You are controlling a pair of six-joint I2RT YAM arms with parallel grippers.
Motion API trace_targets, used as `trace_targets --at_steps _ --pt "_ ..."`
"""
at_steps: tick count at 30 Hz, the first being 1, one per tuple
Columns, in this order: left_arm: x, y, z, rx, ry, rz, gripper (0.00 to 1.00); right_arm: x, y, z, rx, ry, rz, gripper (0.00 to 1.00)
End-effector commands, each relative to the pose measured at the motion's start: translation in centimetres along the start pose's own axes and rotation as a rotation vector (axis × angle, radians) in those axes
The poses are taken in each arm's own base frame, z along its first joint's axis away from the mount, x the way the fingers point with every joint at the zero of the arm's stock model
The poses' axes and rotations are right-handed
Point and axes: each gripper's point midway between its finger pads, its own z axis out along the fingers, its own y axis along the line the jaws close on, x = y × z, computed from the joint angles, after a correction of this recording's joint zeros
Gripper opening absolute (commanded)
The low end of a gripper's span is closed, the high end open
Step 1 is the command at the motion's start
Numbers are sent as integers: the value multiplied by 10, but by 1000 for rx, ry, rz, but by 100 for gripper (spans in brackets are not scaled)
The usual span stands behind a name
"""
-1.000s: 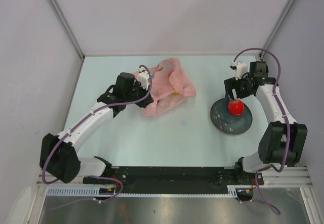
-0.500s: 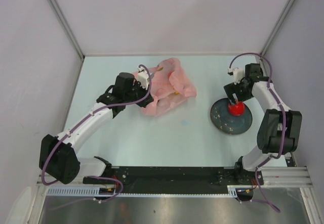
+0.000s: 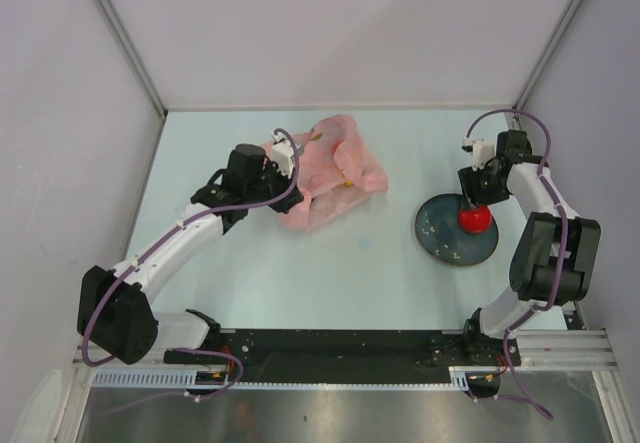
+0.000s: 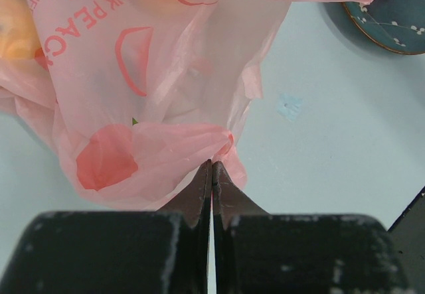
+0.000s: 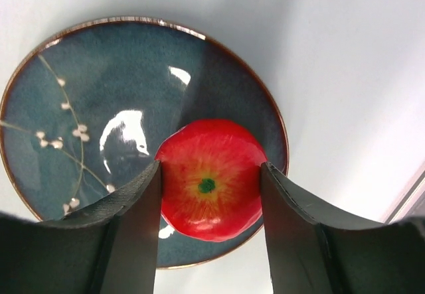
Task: Take the fake fruits out of the plastic bag
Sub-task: Adjust the fake fruit on the plate, then adjust the plastic bag at the center of the board.
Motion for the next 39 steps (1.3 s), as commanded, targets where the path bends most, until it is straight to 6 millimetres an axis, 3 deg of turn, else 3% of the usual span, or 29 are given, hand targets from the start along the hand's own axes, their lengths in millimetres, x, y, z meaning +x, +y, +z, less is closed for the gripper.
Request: trace_targets --at_steps 1,7,11,14,21,24,25,27,28,31,32,35,36,38,39 --pt "-10 -4 -6 21 -48 25 0 23 5 -9 -12 44 -4 41" --pt "-8 -4 -6 25 -45 17 0 35 5 -13 49 108 -70 41" --pt "-12 -5 -5 30 -51 15 0 30 11 -13 34 85 -74 48" --pt "-19 -8 -8 38 -62 21 0 16 16 -19 26 24 -89 68" --pt "-25 -11 -19 42 -84 39 0 -15 39 -47 11 -106 -150 88" --pt "-30 -15 -29 46 -94 45 0 -42 66 -69 -56 -205 -157 89" --pt "-34 -15 -35 38 -109 79 0 -64 90 -88 -137 -280 -188 89" --pt "-41 -17 -44 37 -127 109 0 -87 122 -109 -243 -357 -161 85" --pt "-45 -19 -48 39 -139 121 0 -108 158 -129 -350 -428 -202 82" --pt "-54 -22 -63 34 -166 162 0 -139 207 -146 -452 -492 -223 63" --pt "-56 -23 -68 32 -176 170 0 -141 234 -140 -497 -474 -265 55" --pt "-56 -23 -74 37 -193 177 0 -158 269 -132 -516 -476 -356 42" --pt "-58 -21 -78 29 -206 172 0 -156 293 -113 -547 -427 -409 39" --pt "-61 -17 -83 23 -224 165 0 -169 312 -107 -550 -428 -448 33" --pt "-65 -18 -88 23 -241 162 0 -166 327 -89 -559 -388 -463 33"
